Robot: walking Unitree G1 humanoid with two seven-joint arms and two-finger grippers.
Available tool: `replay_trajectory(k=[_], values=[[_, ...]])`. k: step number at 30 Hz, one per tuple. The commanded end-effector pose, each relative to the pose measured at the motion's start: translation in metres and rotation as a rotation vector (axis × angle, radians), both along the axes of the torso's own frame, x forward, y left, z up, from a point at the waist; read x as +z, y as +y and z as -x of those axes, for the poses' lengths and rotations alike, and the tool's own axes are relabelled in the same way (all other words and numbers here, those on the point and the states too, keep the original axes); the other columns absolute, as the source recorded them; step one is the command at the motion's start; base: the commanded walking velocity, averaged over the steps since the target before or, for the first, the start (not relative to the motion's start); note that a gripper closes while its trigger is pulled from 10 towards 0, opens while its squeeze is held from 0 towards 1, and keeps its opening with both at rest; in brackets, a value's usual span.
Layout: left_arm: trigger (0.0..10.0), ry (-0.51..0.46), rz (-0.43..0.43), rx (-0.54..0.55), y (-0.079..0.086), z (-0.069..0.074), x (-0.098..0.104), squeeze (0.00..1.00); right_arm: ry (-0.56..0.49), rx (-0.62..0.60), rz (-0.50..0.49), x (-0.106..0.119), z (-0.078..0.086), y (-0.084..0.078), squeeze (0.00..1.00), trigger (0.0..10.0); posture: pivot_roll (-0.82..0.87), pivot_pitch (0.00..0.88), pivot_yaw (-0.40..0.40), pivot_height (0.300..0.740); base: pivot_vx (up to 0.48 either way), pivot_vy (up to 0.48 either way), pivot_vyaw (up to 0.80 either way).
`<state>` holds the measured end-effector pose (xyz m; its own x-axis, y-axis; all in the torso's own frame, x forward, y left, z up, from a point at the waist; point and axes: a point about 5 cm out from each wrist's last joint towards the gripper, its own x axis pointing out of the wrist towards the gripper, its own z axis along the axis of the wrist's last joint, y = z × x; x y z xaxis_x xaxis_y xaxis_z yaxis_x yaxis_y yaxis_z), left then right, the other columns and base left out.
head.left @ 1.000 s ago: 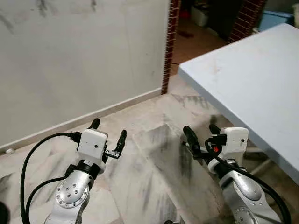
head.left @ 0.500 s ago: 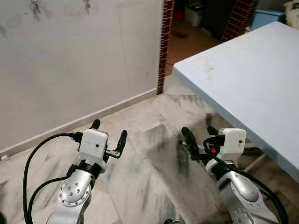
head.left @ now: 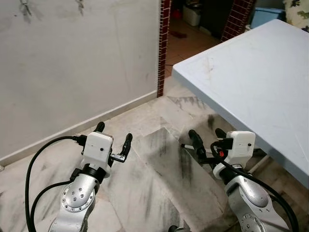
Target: Hang keys on a hook
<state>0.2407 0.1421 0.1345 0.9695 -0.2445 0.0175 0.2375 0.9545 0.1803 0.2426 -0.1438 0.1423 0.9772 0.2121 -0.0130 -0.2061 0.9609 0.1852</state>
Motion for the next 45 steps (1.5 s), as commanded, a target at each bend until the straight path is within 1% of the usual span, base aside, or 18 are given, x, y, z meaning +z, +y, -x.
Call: replay_trajectory(k=[1,12,16,21,23,26,45], values=[[10.0,0.006,-0.011,-0.006,0.0007,0.0001,-0.0022,0.0,0.008,-0.015,-0.001,-0.0013,-0.0001,-0.0011,0.0,10.0,0.03,0.159,0.031,0.74,0.0,0.0,-0.8],[10.0,0.013,-0.004,-0.017,0.0009,-0.0006,-0.0028,0.0,0.013,-0.02,-0.007,-0.0023,0.0001,-0.0011,0.0,10.0,0.03,0.156,0.035,0.74,0.0,0.0,0.0],[10.0,0.012,-0.005,-0.019,0.0009,-0.0012,-0.0028,0.0,0.022,-0.021,-0.018,-0.0032,-0.001,-0.001,0.0,10.0,0.03,0.153,0.035,0.74,0.0,0.0,-0.8],[10.0,0.013,-0.006,-0.019,0.0014,-0.0018,-0.0027,0.0,-0.014,-0.017,-0.006,0.0013,-0.0013,-0.0004,0.0,10.0,0.04,0.15,0.033,0.74,0.0,0.0,-0.62],[10.0,0.013,-0.007,-0.02,0.0014,-0.0021,-0.0028,0.0,-0.003,-0.012,-0.012,0.0005,-0.0016,0.0003,0.0,10.0,0.04,0.15,0.034,0.74,0.0,0.0,0.0],[10.0,0.012,-0.006,-0.022,0.001,-0.0024,-0.0027,0.0,0.012,-0.013,-0.008,-0.0014,-0.0021,0.0008,0.0,10.0,0.04,0.149,0.034,0.74,0.0,0.0,-0.8],[10.0,0.015,-0.004,-0.027,-0.0003,-0.0028,-0.0029,0.0,0.017,-0.011,-0.008,-0.0024,-0.0002,0.0014,0.0,10.0,0.03,0.159,0.038,0.74,0.0,0.0,-0.8]])
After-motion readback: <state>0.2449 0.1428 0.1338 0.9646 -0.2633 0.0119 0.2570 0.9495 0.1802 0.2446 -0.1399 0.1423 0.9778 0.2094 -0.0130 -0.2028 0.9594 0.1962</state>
